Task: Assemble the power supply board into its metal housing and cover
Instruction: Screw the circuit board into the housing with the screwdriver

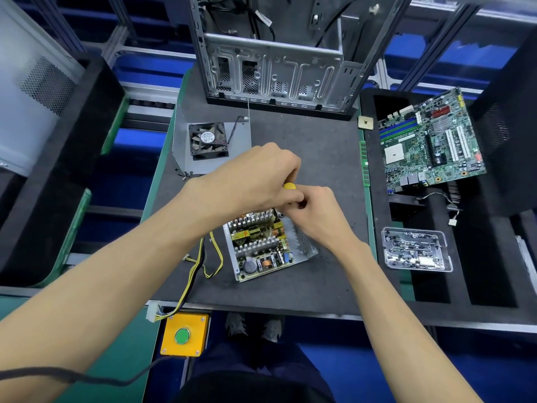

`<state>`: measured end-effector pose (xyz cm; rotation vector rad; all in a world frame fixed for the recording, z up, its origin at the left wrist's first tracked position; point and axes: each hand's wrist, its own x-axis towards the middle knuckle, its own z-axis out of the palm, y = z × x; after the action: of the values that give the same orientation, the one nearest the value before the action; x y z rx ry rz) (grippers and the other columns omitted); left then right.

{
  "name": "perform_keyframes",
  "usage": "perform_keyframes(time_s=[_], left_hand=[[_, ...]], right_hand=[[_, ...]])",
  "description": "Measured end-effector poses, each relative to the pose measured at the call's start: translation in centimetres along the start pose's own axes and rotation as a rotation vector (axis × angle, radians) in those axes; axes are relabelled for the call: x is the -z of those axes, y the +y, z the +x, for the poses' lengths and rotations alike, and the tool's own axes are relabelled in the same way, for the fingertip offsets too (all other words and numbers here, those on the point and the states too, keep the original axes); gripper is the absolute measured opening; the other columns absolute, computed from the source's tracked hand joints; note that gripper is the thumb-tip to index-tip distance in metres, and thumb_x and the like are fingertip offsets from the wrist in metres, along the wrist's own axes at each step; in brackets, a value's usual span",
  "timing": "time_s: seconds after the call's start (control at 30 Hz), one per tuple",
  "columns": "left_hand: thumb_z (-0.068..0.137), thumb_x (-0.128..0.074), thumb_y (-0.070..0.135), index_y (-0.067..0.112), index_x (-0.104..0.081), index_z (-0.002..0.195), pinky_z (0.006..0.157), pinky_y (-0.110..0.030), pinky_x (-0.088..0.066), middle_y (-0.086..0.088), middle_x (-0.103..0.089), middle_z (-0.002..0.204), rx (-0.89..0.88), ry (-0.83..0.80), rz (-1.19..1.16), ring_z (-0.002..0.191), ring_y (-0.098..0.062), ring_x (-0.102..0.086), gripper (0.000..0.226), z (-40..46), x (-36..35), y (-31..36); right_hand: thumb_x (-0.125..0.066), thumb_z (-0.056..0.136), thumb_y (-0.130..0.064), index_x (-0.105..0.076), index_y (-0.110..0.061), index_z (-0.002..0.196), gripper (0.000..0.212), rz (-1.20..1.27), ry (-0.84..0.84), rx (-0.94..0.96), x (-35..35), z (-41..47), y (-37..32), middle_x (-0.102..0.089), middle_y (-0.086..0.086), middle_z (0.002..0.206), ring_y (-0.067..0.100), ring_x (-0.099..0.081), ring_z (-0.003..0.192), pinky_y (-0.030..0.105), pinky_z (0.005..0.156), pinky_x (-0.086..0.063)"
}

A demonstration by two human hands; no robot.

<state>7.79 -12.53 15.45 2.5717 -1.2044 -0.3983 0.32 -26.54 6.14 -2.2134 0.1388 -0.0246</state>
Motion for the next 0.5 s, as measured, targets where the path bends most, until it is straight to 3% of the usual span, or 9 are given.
perform_keyframes(time_s=[0.07,0.17,0.27,0.37,0.43,0.5], left_hand=[[0.088,-0.066,0.030,0.017,-0.065,0.095,0.076,-0.041,-0.051,0.000,-0.062,0.086,-0.053,-0.042,0.033,0.086,-0.026,-0.060,0.014,0.2,0.1,0.0],[0.089,-0.064,0.016,0.019,-0.069,0.105,0.083,-0.039,-0.047,0.007,-0.049,0.094,-0.154,-0.121,0.029,0.085,-0.015,-0.046,0.017,0.4,0.6,-0.3],[0.088,-0.068,0.027,0.020,-0.068,0.100,0.078,-0.036,-0.048,0.008,-0.053,0.089,-0.143,-0.077,0.012,0.082,-0.015,-0.049,0.015,0.3,0.4,-0.2],[0.087,-0.067,0.044,0.017,-0.062,0.092,0.072,-0.040,-0.051,-0.002,-0.063,0.084,0.007,0.025,0.025,0.082,-0.028,-0.060,0.028,0.2,-0.7,-0.2],[0.090,-0.065,0.034,0.016,-0.062,0.095,0.076,-0.044,-0.051,-0.004,-0.065,0.088,-0.025,0.014,0.032,0.087,-0.030,-0.062,0.020,0.3,-0.9,-0.1],[0.090,-0.064,0.023,0.015,-0.065,0.102,0.083,-0.043,-0.050,-0.002,-0.064,0.099,-0.126,-0.046,0.045,0.093,-0.025,-0.060,0.014,0.2,-0.7,0.1]], right_hand=[[-0.059,0.077,-0.041,-0.032,-0.028,0.053,0.039,0.000,-0.003,-0.001,0.0,0.0,-0.4,-0.039,-0.005,0.045,0.013,-0.030,0.052,0.023,0.047,-0.025],[-0.069,0.083,-0.030,-0.033,-0.028,0.052,0.047,-0.030,0.010,-0.010,0.0,0.1,-0.1,-0.043,-0.007,0.043,0.009,-0.038,0.050,0.021,0.047,-0.030],[-0.070,0.087,-0.017,-0.036,-0.028,0.053,0.049,-0.060,0.009,-0.023,-0.1,0.2,0.4,-0.042,-0.004,0.044,0.011,-0.036,0.049,0.023,0.047,-0.027],[-0.068,0.088,-0.013,-0.037,-0.030,0.052,0.050,-0.050,0.017,-0.016,-0.1,0.3,0.5,-0.047,-0.008,0.045,0.010,-0.036,0.048,0.021,0.046,-0.027],[-0.068,0.087,-0.012,-0.035,-0.030,0.053,0.051,-0.036,0.044,-0.008,-0.2,0.2,0.6,-0.050,-0.014,0.046,0.008,-0.040,0.048,0.019,0.046,-0.032],[-0.069,0.086,-0.013,-0.036,-0.030,0.053,0.049,-0.049,0.057,-0.020,-0.3,0.2,0.6,-0.048,-0.008,0.043,0.004,-0.046,0.049,0.017,0.047,-0.034]])
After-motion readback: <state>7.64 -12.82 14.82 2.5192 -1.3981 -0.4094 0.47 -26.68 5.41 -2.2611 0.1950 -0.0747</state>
